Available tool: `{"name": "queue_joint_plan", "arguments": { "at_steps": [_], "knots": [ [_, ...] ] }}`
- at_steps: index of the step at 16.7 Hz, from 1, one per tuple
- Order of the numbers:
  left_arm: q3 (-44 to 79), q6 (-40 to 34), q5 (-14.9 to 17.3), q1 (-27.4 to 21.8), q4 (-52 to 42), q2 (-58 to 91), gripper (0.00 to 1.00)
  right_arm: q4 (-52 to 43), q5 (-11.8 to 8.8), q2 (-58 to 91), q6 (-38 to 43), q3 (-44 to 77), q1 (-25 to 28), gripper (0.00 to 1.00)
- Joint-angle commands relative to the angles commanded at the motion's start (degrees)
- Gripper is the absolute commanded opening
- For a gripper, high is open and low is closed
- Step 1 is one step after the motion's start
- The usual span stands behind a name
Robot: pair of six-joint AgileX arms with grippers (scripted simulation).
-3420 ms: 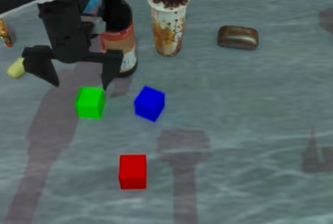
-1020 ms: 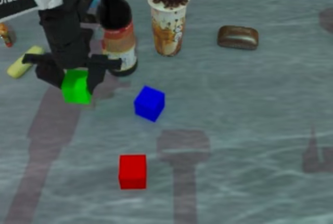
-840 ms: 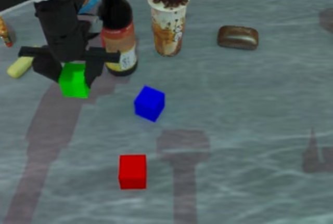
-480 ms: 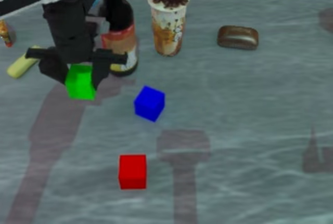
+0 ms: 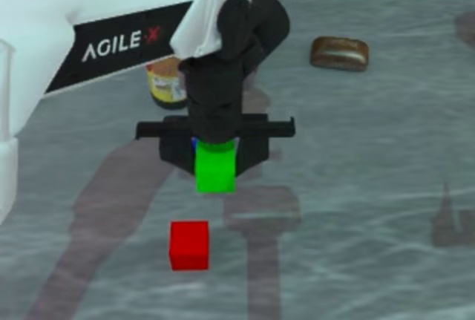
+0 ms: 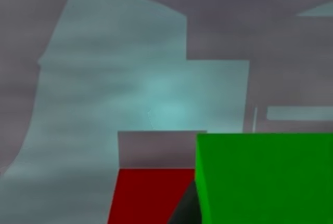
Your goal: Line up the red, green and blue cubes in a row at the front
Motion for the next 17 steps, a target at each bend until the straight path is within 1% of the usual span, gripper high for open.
{"name": "queue_joint_plan", "arguments": {
  "at_steps": [3, 5, 11, 17],
  "knots": [
    [-1.91, -8.17, -0.05, -7.35, 0.17, -2.25, 0.00, 0.00, 0.00, 0.00, 0.00, 0.00, 0.00, 1.00],
    [-2.67, -10.58, -0.10, -9.74, 0.39, -3.27, 0.00, 0.00, 0.00, 0.00, 0.00, 0.00, 0.00, 1.00],
    [-3.31, -10.73, -0.09, -9.79, 1.41, -2.91, 0.00, 0.00, 0.00, 0.00, 0.00, 0.00, 0.00, 1.00],
    [-10.91, -10.82, -0.05, -9.90, 12.45, 0.25, 0.00, 0.00, 0.00, 0.00, 0.00, 0.00, 0.00, 1.00]
  ]
}}
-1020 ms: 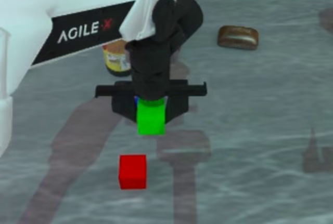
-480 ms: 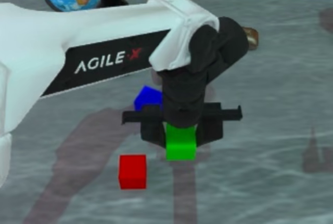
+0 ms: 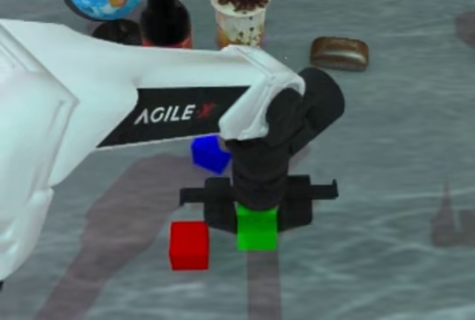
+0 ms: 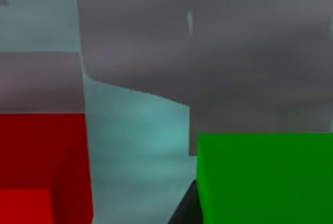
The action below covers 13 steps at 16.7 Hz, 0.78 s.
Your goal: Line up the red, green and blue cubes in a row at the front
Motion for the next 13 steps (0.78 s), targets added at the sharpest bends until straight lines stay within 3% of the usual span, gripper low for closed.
{"name": "queue_joint_plan", "arguments": {
  "at_steps": [6, 13],
  "knots": [
    [-1.67, 0.02, -0.03, -0.13, 2.22, 0.76, 0.00, 0.00, 0.00, 0.00, 0.00, 0.00, 0.00, 1.00],
    [-1.67, 0.02, -0.03, -0.13, 2.22, 0.76, 0.53, 0.00, 0.00, 0.00, 0.00, 0.00, 0.00, 1.00]
  ]
}}
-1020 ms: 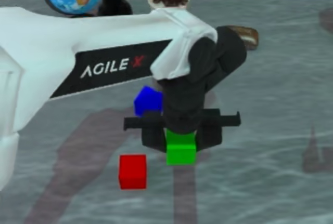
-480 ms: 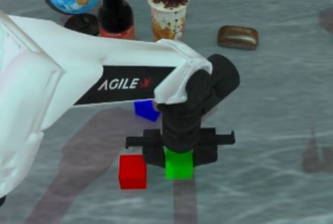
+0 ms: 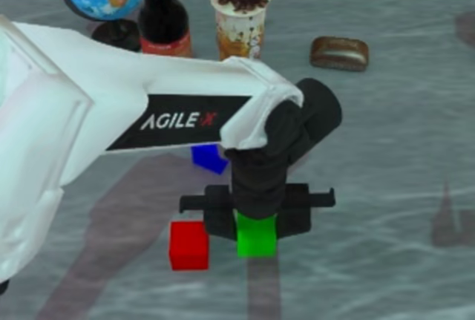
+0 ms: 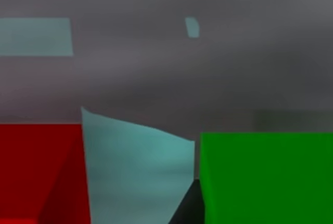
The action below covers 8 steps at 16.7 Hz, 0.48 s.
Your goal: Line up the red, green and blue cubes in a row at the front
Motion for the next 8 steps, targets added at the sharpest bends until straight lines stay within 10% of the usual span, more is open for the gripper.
{"name": "queue_joint_plan", "arguments": {
  "at_steps": [8],
  "knots": [
    [0.00, 0.00, 0.00, 0.00, 0.00, 0.00, 1.00, 0.00, 0.00, 0.00, 0.00, 0.00, 0.00, 1.00]
  ]
}}
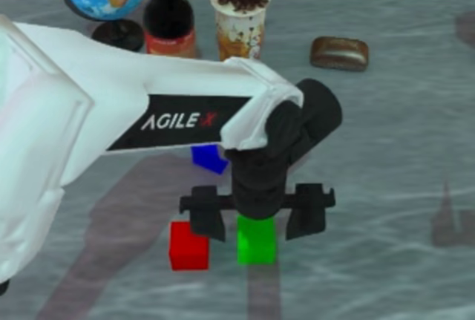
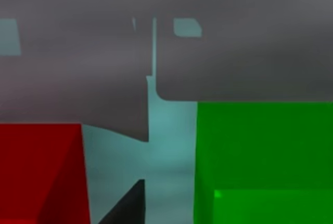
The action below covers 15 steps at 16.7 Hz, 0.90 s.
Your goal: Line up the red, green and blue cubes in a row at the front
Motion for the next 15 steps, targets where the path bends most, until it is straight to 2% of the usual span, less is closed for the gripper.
{"name": "queue_joint_plan", "arguments": {
  "at_steps": [9, 15],
  "knots": [
    [0.87, -0.04, 0.00, 0.12, -1.01, -0.36, 1.00, 0.00, 0.00, 0.00, 0.00, 0.00, 0.00, 1.00],
    [8.59, -0.23, -0.03, 1.01, -13.12, -4.24, 1.00, 0.00, 0.00, 0.00, 0.00, 0.00, 0.00, 1.00]
  ]
}}
